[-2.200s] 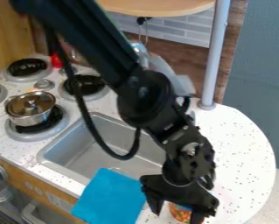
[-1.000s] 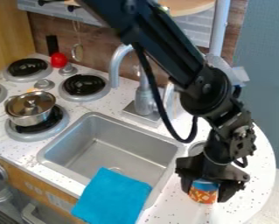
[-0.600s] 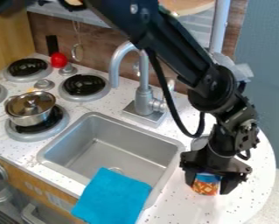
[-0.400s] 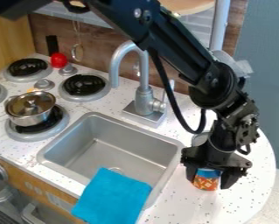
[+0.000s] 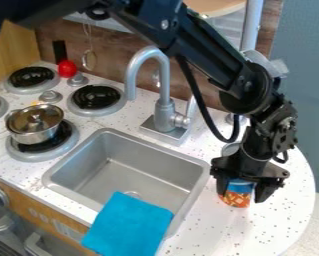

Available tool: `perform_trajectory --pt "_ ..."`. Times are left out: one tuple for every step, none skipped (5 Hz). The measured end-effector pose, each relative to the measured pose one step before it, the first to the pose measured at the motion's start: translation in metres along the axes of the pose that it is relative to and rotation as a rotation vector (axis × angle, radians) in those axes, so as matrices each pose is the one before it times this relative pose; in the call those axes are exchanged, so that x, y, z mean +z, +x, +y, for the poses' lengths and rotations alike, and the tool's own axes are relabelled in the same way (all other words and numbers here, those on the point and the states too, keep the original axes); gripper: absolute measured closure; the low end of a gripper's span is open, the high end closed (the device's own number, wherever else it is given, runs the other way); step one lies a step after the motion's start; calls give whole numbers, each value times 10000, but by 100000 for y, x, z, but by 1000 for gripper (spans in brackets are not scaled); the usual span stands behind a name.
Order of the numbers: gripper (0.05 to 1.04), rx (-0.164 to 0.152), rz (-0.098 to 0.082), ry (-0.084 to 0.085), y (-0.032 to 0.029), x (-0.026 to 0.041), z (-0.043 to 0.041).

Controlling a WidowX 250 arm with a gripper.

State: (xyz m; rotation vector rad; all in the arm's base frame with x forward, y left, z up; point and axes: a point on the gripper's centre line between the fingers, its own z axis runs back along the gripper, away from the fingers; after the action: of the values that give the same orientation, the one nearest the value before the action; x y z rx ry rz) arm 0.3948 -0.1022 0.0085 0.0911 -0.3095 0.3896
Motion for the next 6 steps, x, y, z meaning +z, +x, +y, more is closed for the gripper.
perform_trajectory --pt "82 137 31 10 683 -318 -83" --pt "82 86 13 28 756 -277 10" --pt "82 -159 307 116 -497 -610 956" --pt "83 -438 546 -240 -1677 1587 2023" --pt "83 21 -331 -727 -1719 4635 1856" --pt "83 -246 -10 -347 -2700 3267 1210"
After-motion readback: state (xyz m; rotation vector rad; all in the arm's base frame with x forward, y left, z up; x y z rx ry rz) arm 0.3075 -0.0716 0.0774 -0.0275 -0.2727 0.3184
